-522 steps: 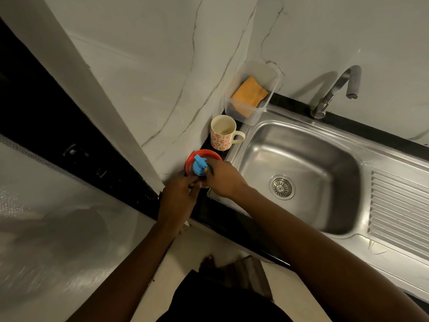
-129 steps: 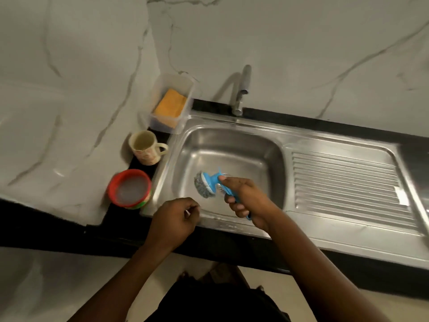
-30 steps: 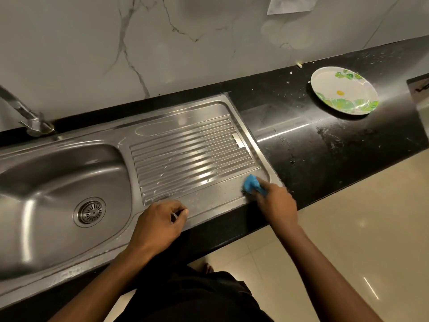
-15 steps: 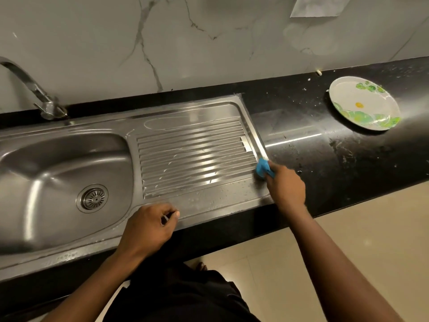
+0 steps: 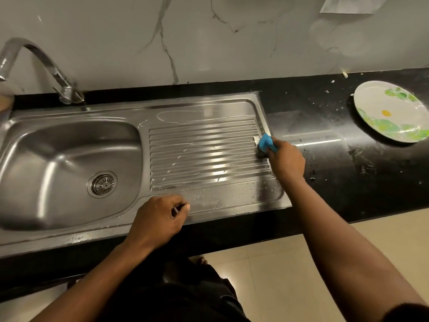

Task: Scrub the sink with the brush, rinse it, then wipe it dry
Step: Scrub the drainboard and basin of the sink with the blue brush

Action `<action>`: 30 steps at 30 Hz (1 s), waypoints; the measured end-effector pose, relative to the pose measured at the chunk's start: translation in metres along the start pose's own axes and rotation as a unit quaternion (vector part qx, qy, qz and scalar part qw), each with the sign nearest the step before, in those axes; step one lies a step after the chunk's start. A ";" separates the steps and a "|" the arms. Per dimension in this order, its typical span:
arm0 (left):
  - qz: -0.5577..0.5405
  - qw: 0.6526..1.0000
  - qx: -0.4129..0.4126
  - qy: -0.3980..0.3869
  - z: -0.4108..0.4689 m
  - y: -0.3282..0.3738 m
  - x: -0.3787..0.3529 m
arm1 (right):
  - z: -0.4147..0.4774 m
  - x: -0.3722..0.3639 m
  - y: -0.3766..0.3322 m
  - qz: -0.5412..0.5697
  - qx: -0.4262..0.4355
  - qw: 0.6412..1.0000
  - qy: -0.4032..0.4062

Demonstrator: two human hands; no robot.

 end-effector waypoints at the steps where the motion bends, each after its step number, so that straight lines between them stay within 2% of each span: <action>1: 0.002 1.000 0.000 0.002 0.000 -0.002 0.001 | -0.001 0.001 0.002 0.000 0.003 1.000 -0.003; 4: 0.003 1.000 0.008 0.009 -0.002 -0.009 0.003 | -0.031 0.002 0.022 0.033 0.000 0.999 -0.016; 8: -0.003 1.000 0.016 0.022 -0.002 -0.015 0.005 | -0.101 0.002 0.075 0.037 -0.054 0.998 -0.022; 11: -0.009 0.999 0.020 0.027 -0.001 -0.016 0.006 | -0.119 0.003 0.092 0.079 -0.088 0.993 -0.018; 16: -0.009 1.000 0.020 0.022 0.001 -0.010 0.007 | -0.059 -0.004 0.045 0.092 -0.035 0.995 -0.005; 21: -0.001 1.000 0.020 0.018 -0.002 -0.010 0.011 | -0.008 -0.009 0.004 0.129 -0.058 0.989 -0.040; 26: -0.003 0.999 0.032 0.037 -0.008 -0.022 0.016 | -0.086 -0.048 -0.036 0.203 -0.053 0.973 -0.098; 30: 0.005 0.999 0.034 0.028 -0.009 -0.027 0.015 | -0.151 -0.089 -0.121 0.163 0.060 0.972 -0.158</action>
Point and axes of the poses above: each hand's wrist, its own z-axis towards the middle knuckle, its own x-axis out of the back of the hand, y = z × x, the point moved 10 cm from there along z, towards the middle knuckle, and after that the axes turned 8 degrees about -x, right-handed, at the moved point
